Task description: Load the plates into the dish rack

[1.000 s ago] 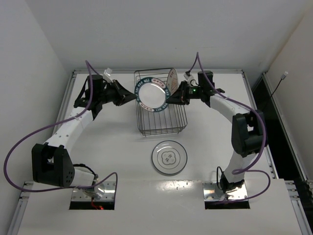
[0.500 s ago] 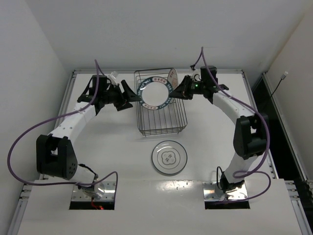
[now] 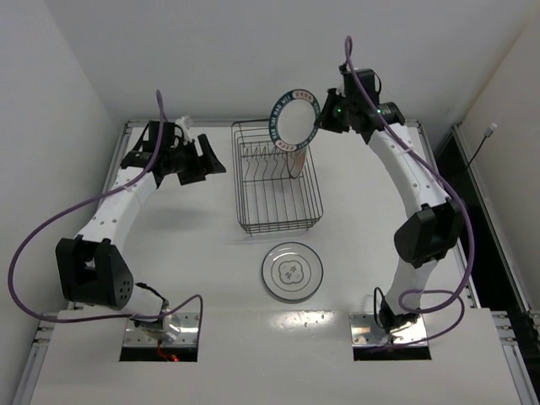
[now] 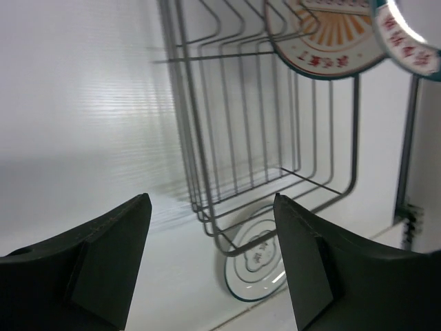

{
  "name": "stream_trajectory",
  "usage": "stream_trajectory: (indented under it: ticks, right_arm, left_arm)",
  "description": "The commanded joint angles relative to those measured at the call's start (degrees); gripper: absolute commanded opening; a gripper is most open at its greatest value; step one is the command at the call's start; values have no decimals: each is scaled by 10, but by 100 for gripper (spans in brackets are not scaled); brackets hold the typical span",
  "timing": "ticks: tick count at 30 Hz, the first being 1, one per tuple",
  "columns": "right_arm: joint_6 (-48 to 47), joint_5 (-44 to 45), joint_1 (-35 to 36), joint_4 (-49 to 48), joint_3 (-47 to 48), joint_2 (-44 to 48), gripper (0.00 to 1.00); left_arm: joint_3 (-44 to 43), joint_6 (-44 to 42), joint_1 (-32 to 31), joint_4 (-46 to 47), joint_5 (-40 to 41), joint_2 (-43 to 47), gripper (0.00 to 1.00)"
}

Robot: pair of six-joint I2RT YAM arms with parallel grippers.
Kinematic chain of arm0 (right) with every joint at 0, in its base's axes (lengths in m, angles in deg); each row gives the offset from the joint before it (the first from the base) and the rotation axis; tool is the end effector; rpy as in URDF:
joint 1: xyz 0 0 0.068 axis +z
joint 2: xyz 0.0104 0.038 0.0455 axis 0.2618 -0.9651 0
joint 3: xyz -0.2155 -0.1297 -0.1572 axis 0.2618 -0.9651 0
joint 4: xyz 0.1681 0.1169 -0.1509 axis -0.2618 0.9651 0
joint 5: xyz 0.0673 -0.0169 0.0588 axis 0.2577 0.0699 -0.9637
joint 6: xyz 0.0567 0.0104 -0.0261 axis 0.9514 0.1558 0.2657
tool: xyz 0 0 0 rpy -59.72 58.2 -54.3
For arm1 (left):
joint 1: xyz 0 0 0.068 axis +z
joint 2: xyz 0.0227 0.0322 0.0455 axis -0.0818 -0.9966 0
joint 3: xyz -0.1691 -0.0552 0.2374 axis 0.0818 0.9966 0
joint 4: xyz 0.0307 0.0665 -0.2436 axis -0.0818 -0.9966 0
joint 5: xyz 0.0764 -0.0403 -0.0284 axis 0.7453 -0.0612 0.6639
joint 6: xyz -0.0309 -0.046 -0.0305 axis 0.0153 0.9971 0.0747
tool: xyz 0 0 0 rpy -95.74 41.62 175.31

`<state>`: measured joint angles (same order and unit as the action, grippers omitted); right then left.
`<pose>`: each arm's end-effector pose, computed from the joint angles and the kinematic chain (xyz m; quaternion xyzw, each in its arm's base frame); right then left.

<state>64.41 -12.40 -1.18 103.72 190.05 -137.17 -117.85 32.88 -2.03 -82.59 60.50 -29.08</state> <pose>0.4129 0.1089 0.3852 0.1327 0.8773 0.2364 0.3960 0.3194 -0.0574 0.3411 -0.1211 0.8904 -0.3113 0.3092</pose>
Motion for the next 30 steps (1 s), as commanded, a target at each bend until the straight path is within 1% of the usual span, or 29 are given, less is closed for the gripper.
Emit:
stream_trajectory:
  ticks: [1,2,3,7,10,15,17,23,27,30]
  right_arm:
    - [-72,161,57,80,111,-34,0]
    - [-77,181,65,92,148,-45,0]
    - [-82,215,72,113,165,-65,0]
    - [-82,286,102,158,225,-104,0]
    - [-82,336,118,177,231,-112,0]
    - [-82,407,139,182,211,-112,0]
    - [-82,429,144,182,211,-118,0]
    - [-82,446,156,182,211,-157,0]
    - [-76,466,169,188,245,-190,0]
    - [-64,484,180,200,278,-224,0]
  left_arm:
    - [-11,-47,14,-45,92,37,69]
    - [-2,-54,14,-50,102,37,69]
    - [4,-61,20,-50,122,45,69]
    - [35,-73,20,-50,165,56,69]
    - [64,-79,20,-39,191,74,69]
    - [120,-79,20,-8,190,112,69]
    - [136,-79,20,0,190,118,69]
    - [184,-84,20,19,190,134,69]
    - [220,-84,20,25,190,147,69]
    - [230,-90,20,25,190,161,69]
